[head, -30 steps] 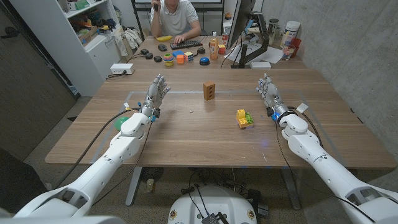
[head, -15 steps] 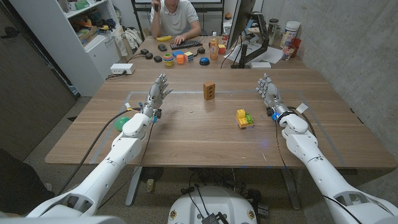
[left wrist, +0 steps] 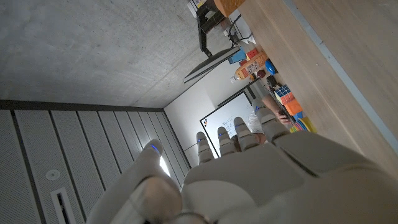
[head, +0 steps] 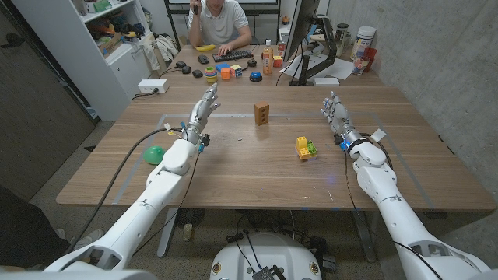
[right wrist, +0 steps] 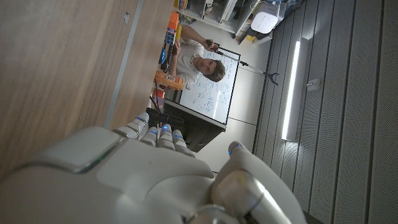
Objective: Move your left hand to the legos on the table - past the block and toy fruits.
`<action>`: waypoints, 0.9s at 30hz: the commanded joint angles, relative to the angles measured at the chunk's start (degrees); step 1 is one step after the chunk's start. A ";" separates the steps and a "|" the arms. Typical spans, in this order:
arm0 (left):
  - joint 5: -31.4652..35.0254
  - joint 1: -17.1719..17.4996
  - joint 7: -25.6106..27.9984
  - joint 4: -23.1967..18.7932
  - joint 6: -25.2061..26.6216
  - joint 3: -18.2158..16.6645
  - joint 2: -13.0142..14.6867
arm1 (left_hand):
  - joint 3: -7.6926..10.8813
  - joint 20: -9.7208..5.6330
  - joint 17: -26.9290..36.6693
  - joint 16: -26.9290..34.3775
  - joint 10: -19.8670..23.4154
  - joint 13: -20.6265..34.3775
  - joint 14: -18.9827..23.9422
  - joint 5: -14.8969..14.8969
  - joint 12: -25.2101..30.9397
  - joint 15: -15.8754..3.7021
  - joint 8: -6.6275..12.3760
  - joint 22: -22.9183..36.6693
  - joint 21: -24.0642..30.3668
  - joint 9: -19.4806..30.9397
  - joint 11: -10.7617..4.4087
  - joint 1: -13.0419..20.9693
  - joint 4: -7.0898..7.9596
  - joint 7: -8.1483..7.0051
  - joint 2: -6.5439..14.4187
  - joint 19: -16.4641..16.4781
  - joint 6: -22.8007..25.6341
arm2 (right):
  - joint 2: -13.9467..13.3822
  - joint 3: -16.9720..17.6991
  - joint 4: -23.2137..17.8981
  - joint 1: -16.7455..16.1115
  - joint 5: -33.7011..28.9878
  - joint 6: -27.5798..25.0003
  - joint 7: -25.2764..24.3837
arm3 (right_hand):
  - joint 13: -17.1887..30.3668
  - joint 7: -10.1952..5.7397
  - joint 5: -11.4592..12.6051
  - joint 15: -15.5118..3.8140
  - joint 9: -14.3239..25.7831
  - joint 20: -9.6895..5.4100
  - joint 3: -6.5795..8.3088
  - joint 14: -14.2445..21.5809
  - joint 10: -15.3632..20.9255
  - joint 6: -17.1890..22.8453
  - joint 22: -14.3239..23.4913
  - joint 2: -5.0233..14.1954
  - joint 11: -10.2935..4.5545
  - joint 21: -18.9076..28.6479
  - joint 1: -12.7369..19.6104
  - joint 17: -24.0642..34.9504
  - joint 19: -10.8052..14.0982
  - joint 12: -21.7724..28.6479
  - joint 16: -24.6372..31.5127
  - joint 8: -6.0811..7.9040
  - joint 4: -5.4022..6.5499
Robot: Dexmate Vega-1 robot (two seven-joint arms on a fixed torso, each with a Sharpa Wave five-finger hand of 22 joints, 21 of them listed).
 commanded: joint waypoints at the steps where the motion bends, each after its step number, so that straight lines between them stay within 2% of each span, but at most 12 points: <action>1: 13.98 -1.02 3.65 -3.37 -2.66 3.33 -0.38 | 0.40 -1.09 0.06 -0.37 -0.23 0.22 -0.40 0.49 -0.27 -1.04 -0.20 0.12 -0.36 0.29 -0.57 2.46 -1.79 -0.38 -0.40 0.93 -0.01 | 2.18 2.98 -0.43 -0.14 -3.12 -0.78 2.18 | 0.27 0.46 0.44 -0.07 0.20 -1.90 0.03 -0.29 0.34 0.15 0.12 0.33 0.56 0.00 0.07 0.32 -0.15 0.55 0.36 0.34 0.11; 6: 19.30 -1.86 4.56 -4.22 -3.52 5.14 -0.33 | 0.62 -1.77 0.03 -0.81 -0.93 0.21 -0.97 0.59 -0.73 -1.24 -0.76 0.09 -0.87 0.27 -0.66 3.70 -2.80 -0.39 -0.60 0.79 -0.84 | 2.40 3.45 -0.30 -0.05 -3.62 -0.52 2.71 | 0.27 0.43 0.45 -0.10 0.19 -1.86 -0.03 -0.27 0.39 0.22 0.12 0.32 0.45 -0.04 0.08 0.32 -0.13 0.56 0.35 0.36 0.11; 7: 22.15 -2.08 5.48 -4.95 -3.49 5.97 -0.16 | 0.75 -0.83 0.03 -0.89 -0.53 0.23 -0.91 0.64 -0.65 -1.16 -1.02 0.09 -1.22 0.29 -0.68 4.46 -3.40 -0.39 -0.70 0.57 -1.30 | 2.45 3.58 -0.38 -0.07 -3.59 -0.58 2.82 | 0.27 0.46 0.45 -0.10 0.19 -1.88 -0.04 -0.24 0.41 0.24 0.12 0.31 0.40 -0.04 0.08 0.32 -0.11 0.57 0.36 0.36 0.11; 9: 23.64 -2.21 5.85 -5.24 -3.55 6.30 -0.08 | 0.98 1.39 0.12 -0.94 0.09 0.34 -0.56 0.75 -0.52 -1.01 -1.23 0.16 -1.90 0.45 -0.79 5.79 -4.49 -0.41 -0.77 0.15 -1.70 | 2.61 3.79 -0.52 -0.11 -3.61 -0.76 2.88 | 0.26 0.46 0.46 -0.08 0.19 -1.86 -0.06 -0.24 0.43 0.24 0.12 0.31 0.46 -0.06 0.09 0.31 -0.11 0.57 0.36 0.36 0.11; 11: 26.69 -2.75 6.18 -6.01 -3.62 7.38 0.31 | 1.17 2.19 0.17 -0.86 0.59 0.45 -0.05 0.71 -0.39 -1.12 -1.08 0.20 -2.04 0.59 -0.84 6.48 -5.04 -0.42 -0.62 0.52 -1.32 | 2.57 3.94 -0.44 -0.12 -3.80 -0.44 3.10 | 0.26 0.46 0.46 -0.03 0.19 -1.84 -0.08 -0.19 0.47 0.26 0.12 0.31 0.41 -0.07 0.09 0.31 -0.10 0.58 0.38 0.36 0.10; 27: 37.43 -6.20 1.11 -10.11 -3.99 12.73 3.64 | 1.53 3.02 0.21 -1.49 0.26 0.63 -1.08 0.49 -0.59 -1.21 -0.76 0.23 -2.86 0.84 -1.09 7.67 -6.02 -0.43 -0.39 -0.52 -0.50 | 2.87 4.91 -0.09 -0.16 -3.98 -0.16 3.80 | 0.25 0.49 0.50 0.05 0.17 -1.76 -0.32 -0.10 0.59 0.38 0.12 0.22 0.48 -0.21 0.12 0.30 -0.02 0.58 0.37 0.37 0.08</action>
